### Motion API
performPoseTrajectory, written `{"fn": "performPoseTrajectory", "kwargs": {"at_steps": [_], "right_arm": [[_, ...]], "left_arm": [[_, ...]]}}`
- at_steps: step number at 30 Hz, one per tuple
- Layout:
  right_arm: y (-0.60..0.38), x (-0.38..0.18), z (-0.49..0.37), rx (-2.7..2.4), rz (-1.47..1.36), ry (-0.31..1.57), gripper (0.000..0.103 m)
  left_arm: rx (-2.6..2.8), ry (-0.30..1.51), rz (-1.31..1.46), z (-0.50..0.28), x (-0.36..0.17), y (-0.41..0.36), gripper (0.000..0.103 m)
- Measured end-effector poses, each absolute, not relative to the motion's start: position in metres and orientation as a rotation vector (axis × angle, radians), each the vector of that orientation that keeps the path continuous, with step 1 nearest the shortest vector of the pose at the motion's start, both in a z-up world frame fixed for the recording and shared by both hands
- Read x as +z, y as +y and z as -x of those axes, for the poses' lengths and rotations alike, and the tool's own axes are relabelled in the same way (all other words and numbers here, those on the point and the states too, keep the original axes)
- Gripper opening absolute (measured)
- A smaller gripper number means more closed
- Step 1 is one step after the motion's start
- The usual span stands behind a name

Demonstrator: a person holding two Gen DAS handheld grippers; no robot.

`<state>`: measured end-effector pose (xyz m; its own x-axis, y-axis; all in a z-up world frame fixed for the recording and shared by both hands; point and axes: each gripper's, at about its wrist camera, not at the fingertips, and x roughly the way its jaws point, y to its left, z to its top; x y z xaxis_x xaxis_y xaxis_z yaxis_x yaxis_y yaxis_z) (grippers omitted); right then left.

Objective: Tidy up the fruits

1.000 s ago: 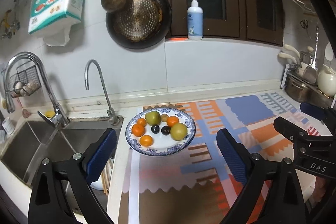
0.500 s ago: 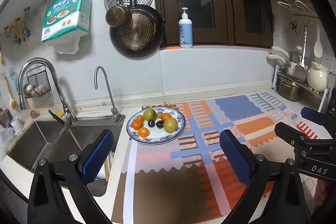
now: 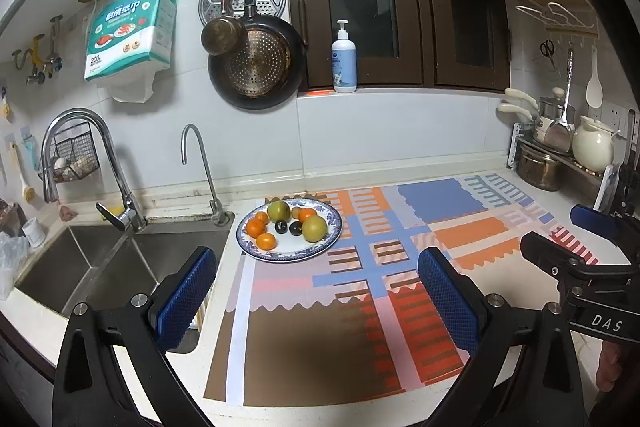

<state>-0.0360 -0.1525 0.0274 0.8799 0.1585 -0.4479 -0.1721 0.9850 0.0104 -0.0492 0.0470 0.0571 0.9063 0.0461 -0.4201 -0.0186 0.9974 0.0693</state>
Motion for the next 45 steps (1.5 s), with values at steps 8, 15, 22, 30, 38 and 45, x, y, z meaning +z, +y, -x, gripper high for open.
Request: {"fn": "performPoseTrajectory", "kwargs": {"at_steps": [8,15,22,30,38,45], "right_arm": [[-0.159,0.028,0.044,0.172,0.032,0.462,0.091],[-0.162,0.028,0.048,0.172,0.035,0.458,0.091],[-0.163,0.028,0.051,0.174,0.035,0.453,0.091],[-0.166,0.028,0.053,0.18,0.026,0.455,0.091],[-0.171,0.028,0.049,0.181,0.024,0.459,0.091],[-0.172,0.028,0.047,0.177,0.024,0.458,0.091]], "left_arm": [[0.041,0.44,-0.062,0.057,0.056,0.043,0.103],[0.047,0.433,-0.071,0.063,0.057,0.041,0.103],[0.036,0.432,-0.065,0.066,0.057,0.04,0.103],[0.044,0.433,-0.077,0.066,0.056,0.037,0.103],[0.035,0.441,-0.072,0.064,0.056,0.037,0.103],[0.038,0.45,-0.075,0.061,0.054,0.036,0.103]]}}
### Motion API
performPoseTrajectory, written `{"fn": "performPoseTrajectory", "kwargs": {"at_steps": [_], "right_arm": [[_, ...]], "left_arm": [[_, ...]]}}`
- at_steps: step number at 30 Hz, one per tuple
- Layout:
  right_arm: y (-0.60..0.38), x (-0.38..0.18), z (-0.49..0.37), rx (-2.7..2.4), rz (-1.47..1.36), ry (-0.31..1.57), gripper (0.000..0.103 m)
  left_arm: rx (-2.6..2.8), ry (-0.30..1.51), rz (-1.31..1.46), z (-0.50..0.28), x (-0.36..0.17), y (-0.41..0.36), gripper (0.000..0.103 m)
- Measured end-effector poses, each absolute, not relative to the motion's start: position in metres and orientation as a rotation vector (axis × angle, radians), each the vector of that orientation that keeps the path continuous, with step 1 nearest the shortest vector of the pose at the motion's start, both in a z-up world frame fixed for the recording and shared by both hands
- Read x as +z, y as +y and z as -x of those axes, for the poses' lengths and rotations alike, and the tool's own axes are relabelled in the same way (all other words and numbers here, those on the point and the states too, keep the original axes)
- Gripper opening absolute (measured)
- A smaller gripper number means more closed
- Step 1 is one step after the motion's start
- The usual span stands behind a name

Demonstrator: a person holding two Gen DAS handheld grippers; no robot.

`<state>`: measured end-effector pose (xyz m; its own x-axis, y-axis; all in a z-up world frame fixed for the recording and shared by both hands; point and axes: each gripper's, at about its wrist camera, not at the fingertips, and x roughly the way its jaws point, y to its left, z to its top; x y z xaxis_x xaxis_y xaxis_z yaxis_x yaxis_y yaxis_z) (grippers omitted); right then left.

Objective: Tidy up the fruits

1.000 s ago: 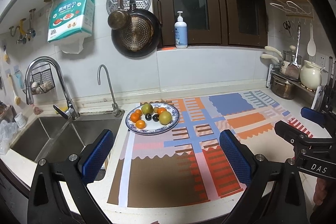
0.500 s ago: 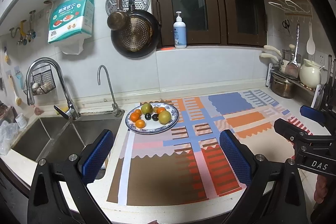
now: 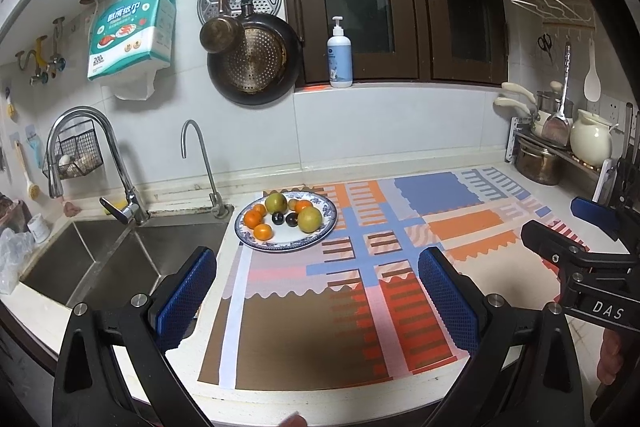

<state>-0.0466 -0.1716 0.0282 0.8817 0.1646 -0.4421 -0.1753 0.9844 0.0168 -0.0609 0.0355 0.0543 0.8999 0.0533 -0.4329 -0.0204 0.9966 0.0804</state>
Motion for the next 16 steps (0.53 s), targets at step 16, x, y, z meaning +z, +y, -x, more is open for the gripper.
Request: {"fn": "performPoseTrajectory", "kwargs": {"at_steps": [16], "right_arm": [[-0.174,0.021,0.033,0.181,0.023,0.485,0.091]], "left_arm": [[0.028,0.467,-0.074,0.048,0.051,0.036,0.103]]}}
